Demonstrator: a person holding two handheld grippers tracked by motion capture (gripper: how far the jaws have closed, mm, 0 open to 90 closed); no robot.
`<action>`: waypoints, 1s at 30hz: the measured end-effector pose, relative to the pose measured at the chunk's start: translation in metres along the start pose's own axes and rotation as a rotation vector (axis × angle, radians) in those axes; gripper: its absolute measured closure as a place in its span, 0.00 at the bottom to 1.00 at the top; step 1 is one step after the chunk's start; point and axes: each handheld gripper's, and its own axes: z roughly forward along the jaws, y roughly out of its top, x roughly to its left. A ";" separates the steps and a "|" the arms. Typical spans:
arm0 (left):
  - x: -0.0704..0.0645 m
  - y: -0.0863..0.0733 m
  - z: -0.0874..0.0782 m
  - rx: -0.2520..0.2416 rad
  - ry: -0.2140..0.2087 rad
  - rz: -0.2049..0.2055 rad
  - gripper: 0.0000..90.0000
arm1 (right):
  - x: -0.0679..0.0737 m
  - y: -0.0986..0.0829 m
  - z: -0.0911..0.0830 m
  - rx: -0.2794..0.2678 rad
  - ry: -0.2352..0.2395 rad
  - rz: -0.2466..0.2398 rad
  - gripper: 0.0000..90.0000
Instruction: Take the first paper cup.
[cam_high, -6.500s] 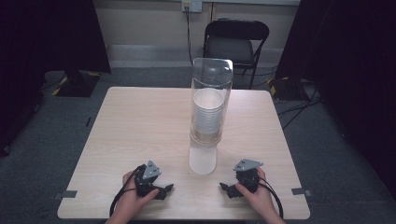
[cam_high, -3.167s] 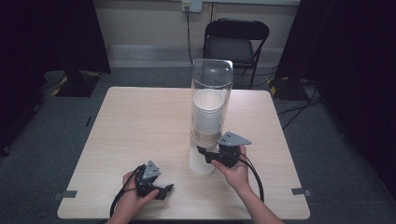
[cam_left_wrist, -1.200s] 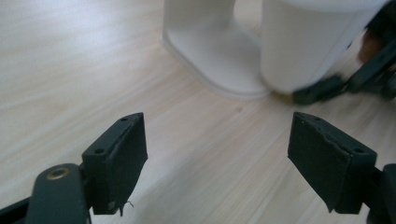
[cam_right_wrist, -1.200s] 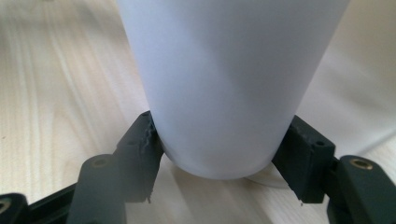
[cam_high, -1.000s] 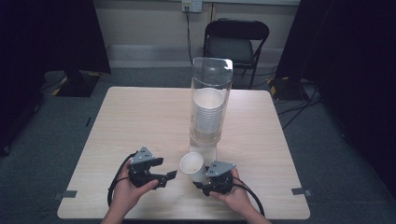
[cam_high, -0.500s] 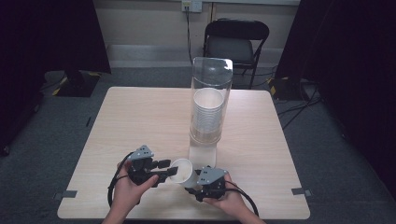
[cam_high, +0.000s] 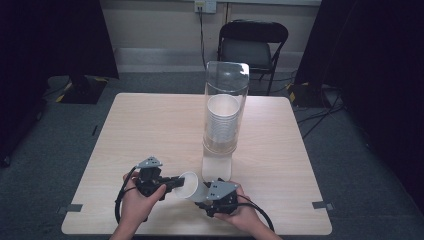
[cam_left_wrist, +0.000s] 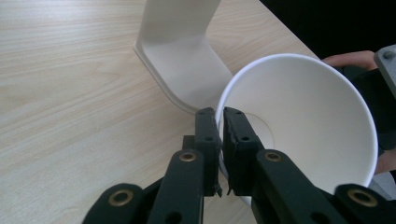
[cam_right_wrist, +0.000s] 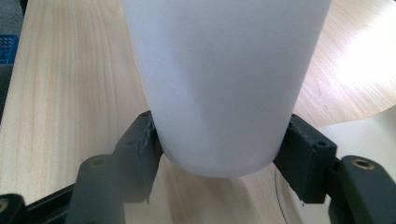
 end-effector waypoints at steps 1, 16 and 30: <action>0.001 0.000 0.000 -0.004 -0.006 -0.012 0.95 | 0.000 0.000 0.001 -0.003 -0.001 0.001 0.40; 0.022 0.001 -0.019 0.007 0.125 -0.090 0.96 | -0.014 -0.010 -0.008 0.011 -0.029 0.099 0.24; 0.048 -0.003 -0.033 0.011 0.278 -0.112 0.95 | -0.032 -0.021 -0.020 0.012 -0.084 0.191 0.23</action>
